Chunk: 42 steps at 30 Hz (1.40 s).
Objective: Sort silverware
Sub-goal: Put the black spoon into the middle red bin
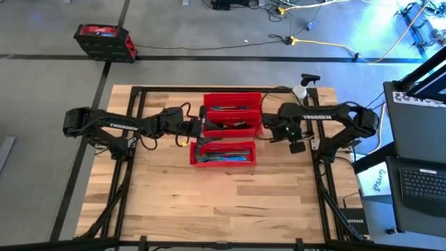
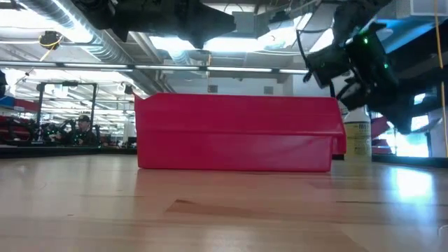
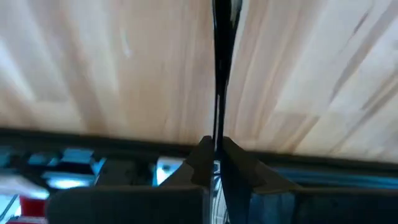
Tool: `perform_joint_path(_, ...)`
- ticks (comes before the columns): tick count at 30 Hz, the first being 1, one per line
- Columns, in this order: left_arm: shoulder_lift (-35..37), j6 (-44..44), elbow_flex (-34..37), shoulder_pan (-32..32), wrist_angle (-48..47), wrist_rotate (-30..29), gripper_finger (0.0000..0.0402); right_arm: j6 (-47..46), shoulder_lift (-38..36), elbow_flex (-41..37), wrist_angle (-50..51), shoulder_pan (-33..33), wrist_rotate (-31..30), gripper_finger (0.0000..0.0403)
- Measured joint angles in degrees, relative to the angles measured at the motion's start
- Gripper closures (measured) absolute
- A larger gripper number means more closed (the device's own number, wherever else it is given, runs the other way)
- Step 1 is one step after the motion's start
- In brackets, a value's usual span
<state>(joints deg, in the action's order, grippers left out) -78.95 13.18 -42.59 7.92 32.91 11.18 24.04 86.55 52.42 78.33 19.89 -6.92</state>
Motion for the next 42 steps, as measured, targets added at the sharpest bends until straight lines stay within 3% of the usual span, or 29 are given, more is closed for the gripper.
perform_joint_path(5, 0.09, 0.82, 0.0, 0.0, 1.0, -0.02, 0.0255, -0.1, -0.12, 7.21, 6.79, -0.01, 2.17, 0.0402)
perform_joint_path(12, 0.12, 0.8, 0.0, 0.09, 1.01, -0.04, 0.0255, -0.26, -0.14, 19.47, 7.59, -0.04, 8.8, 0.0403)
perform_joint_path(19, 1.47, 0.91, 0.0, 0.11, 0.83, -0.06, 0.0255, 0.38, 0.59, 26.54, -6.19, -0.04, 9.1, 0.0403)
perform_joint_path(26, 3.95, 0.97, -0.02, 0.11, 0.43, -0.18, 0.0255, 0.0, 7.87, 30.54, -18.73, -1.28, 9.48, 0.0403)
perform_joint_path(35, 5.85, 1.96, -0.04, 0.44, -8.55, -1.67, 0.0255, -0.06, 19.54, 36.38, -17.71, -1.57, 9.52, 0.0403)
perform_joint_path(42, 6.22, 1.84, -0.04, 0.33, -17.26, -1.97, 0.0255, -0.1, 23.49, 37.86, -19.39, -1.57, 9.51, 0.04)
